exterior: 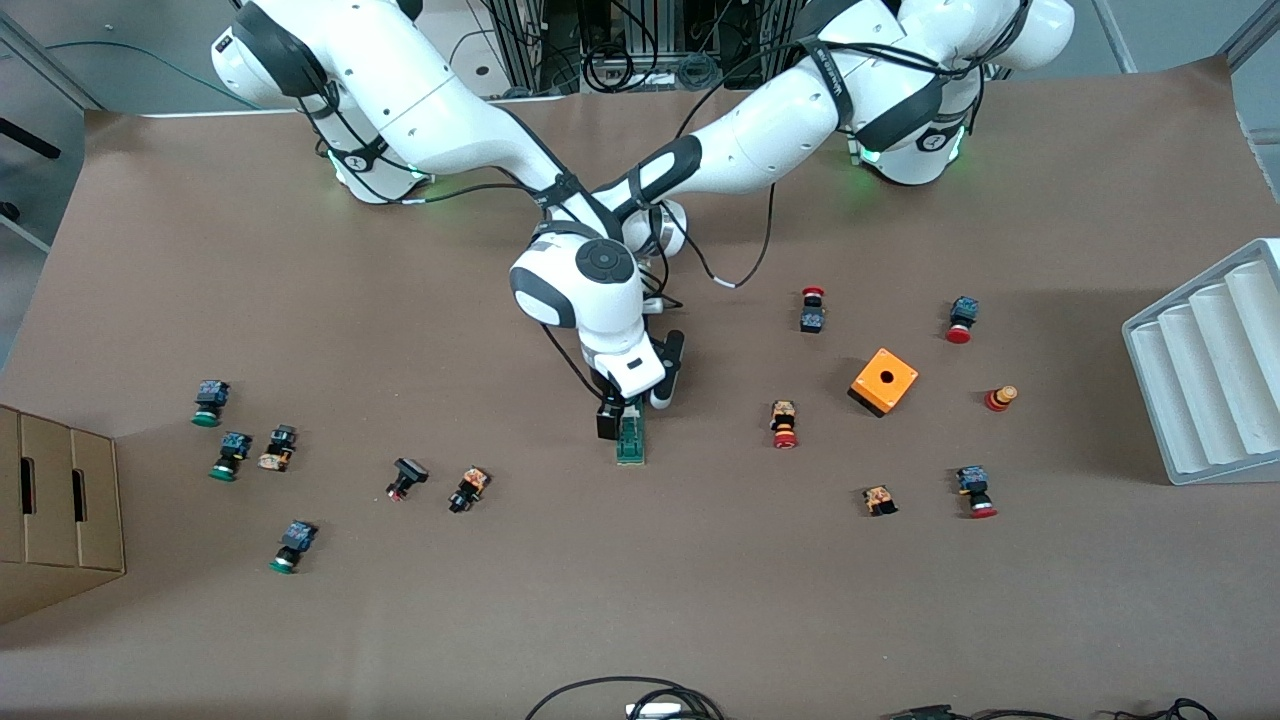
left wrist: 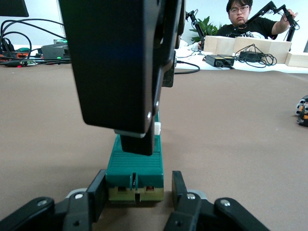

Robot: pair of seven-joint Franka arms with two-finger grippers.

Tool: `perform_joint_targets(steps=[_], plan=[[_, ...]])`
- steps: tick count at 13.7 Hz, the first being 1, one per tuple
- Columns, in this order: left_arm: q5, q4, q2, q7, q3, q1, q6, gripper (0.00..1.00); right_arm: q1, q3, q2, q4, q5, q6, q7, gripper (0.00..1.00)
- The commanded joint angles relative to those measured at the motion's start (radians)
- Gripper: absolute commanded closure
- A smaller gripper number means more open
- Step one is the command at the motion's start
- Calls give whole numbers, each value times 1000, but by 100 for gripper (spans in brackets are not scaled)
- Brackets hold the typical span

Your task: Close load switch with both arms

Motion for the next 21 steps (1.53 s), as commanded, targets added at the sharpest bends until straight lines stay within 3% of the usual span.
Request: perform_joint_targets(steps=[1,21], plan=[[9,21,25,-19,6,-16,-15,39,9,-6,24,30,-20,12,23,0],[9,21,25,-19,6,-16,-15,39,15,-9,45,50,-20,29,23,1]])
